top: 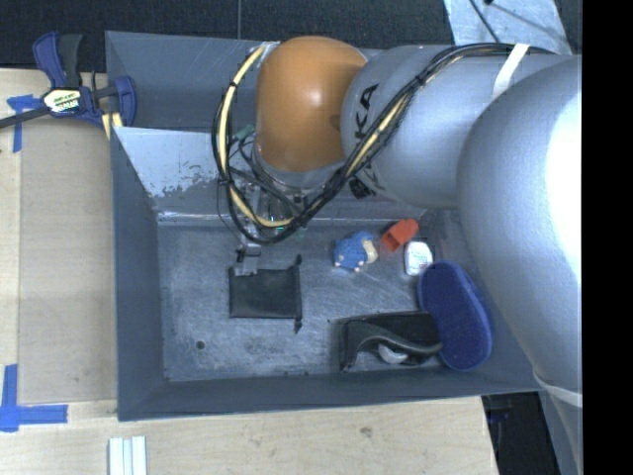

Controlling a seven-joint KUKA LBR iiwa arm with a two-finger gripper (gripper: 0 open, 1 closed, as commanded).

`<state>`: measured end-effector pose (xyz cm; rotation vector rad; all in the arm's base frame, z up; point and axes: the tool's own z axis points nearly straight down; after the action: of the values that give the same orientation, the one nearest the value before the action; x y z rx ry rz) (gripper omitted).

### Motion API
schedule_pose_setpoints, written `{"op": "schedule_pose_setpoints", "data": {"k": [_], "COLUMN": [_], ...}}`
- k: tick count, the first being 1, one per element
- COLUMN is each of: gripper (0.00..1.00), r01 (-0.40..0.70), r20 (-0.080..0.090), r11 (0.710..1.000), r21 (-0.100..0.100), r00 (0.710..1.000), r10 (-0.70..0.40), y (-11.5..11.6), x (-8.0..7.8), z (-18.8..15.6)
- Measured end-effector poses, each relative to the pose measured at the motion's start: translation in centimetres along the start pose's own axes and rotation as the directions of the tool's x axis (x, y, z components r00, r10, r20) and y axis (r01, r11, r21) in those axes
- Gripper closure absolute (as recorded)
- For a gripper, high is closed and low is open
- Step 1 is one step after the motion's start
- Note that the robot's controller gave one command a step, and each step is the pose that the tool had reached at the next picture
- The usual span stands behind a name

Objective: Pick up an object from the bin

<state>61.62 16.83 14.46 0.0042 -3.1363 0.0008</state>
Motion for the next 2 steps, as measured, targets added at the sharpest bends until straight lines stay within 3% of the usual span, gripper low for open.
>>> {"op": "schedule_pose_setpoints", "data": {"k": [1,2], "gripper": [0.0,0.0], "r01": [0.16,-0.012], "r20": [0.002,0.005], "r11": [0.987,1.0], "r21": [0.002,-0.001], "r00": [0.987,1.0], "r10": [-0.16,0.012], "y": [-4.8,-4.5], "x": [2.0,7.1], "z": [7.7,7.5]}}
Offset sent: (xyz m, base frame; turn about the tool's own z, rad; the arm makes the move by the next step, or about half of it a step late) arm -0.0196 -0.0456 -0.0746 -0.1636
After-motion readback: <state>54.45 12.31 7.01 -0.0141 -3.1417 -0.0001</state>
